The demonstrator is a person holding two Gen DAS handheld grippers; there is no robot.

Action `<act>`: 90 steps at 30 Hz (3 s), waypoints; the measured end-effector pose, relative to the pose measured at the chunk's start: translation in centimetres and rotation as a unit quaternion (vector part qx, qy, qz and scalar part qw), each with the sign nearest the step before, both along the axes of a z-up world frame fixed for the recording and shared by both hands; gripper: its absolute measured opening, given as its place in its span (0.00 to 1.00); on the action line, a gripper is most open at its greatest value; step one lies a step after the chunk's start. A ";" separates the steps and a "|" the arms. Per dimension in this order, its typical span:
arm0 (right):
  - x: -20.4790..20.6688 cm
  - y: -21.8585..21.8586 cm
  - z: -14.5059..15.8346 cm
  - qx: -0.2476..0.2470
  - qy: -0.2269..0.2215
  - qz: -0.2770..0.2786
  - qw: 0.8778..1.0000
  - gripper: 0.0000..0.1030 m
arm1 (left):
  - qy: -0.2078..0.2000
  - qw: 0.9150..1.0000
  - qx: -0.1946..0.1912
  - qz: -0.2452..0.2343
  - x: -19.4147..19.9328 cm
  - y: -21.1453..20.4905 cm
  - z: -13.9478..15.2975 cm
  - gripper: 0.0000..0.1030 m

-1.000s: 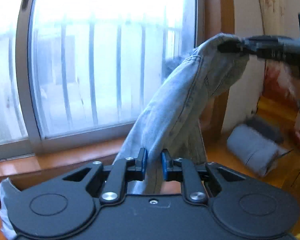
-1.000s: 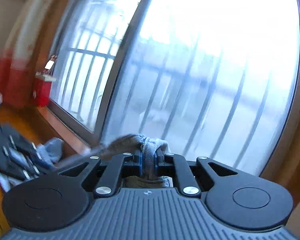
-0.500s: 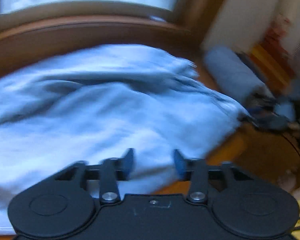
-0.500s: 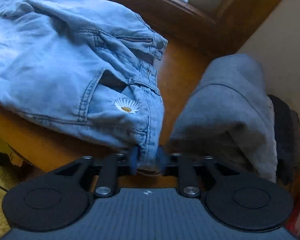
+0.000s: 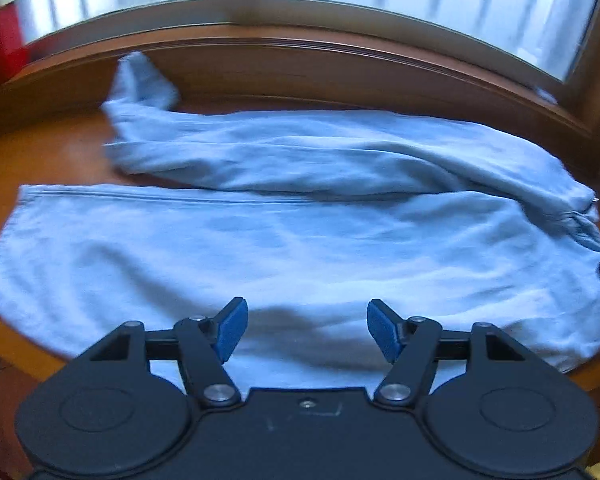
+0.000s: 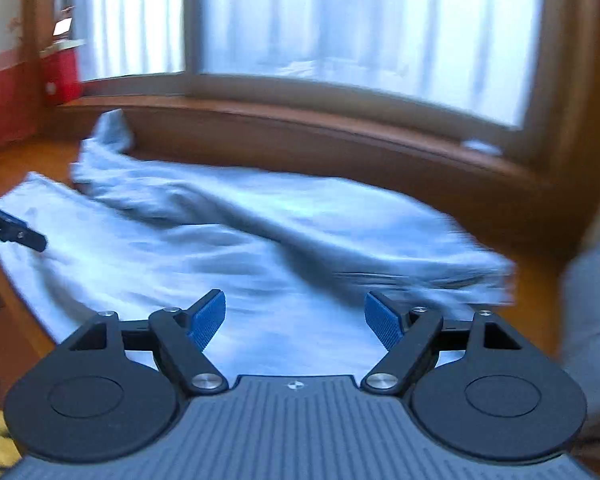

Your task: Fold clothes

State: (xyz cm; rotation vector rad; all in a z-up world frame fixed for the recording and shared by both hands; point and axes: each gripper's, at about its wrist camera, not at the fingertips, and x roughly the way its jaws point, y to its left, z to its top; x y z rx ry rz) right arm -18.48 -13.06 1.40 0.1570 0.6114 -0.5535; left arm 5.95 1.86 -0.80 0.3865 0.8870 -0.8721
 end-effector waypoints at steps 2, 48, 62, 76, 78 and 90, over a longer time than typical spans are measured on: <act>1.6 2.1 -0.6 0.012 -0.009 0.013 1.000 0.77 | -0.020 1.000 0.007 0.004 1.1 1.1 0.2 0.69; 39.0 -2.2 0.7 0.021 -0.023 0.048 0.998 0.10 | 0.002 0.994 -0.020 -0.109 32.0 11.1 0.6 0.79; 34.0 -1.7 -1.5 -0.093 0.100 -0.071 0.988 0.86 | 0.008 0.977 0.015 -0.211 30.9 7.5 -0.5 0.79; 47.0 -6.9 -7.8 -0.090 0.287 0.044 0.953 0.11 | 0.028 0.982 0.006 -0.187 33.5 11.4 -1.4 0.79; 47.5 -5.6 -5.6 -0.107 0.242 0.032 0.964 0.10 | 0.035 0.985 0.002 -0.169 34.6 12.5 -1.7 0.79; 65.7 7.9 0.0 -0.045 -0.035 0.156 0.986 0.11 | 0.051 0.996 0.006 -0.078 40.7 19.8 -3.1 0.79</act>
